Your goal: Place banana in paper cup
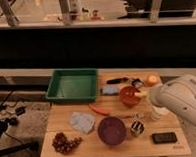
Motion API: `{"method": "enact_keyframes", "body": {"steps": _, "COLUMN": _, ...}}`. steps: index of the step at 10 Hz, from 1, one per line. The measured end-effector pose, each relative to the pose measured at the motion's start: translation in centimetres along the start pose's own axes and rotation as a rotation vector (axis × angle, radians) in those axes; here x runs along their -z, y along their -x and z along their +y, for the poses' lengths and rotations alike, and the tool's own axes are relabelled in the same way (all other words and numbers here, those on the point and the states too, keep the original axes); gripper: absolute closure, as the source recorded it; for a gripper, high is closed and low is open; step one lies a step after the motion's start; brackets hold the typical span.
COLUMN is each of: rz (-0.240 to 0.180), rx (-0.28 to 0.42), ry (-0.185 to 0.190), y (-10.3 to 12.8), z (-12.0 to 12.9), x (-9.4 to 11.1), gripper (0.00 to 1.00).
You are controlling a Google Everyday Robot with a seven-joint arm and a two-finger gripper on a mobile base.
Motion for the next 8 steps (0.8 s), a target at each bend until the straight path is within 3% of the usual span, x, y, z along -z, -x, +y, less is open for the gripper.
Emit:
{"method": "enact_keyframes", "body": {"steps": 3, "rz": -0.008, "rx": -0.052, "ry": 0.009, "y": -1.1, "z": 0.2, "x": -0.2, "gripper": 1.00}}
{"method": "enact_keyframes", "body": {"steps": 5, "rz": -0.005, "rx": -0.065, "ry": 0.035, "y": -1.9, "z": 0.2, "x": -0.8, "gripper": 1.00}}
{"method": "enact_keyframes", "body": {"steps": 8, "rz": 0.035, "rx": -0.069, "ry": 0.062, "y": -4.5, "z": -0.4, "x": -0.7, "gripper": 1.00}}
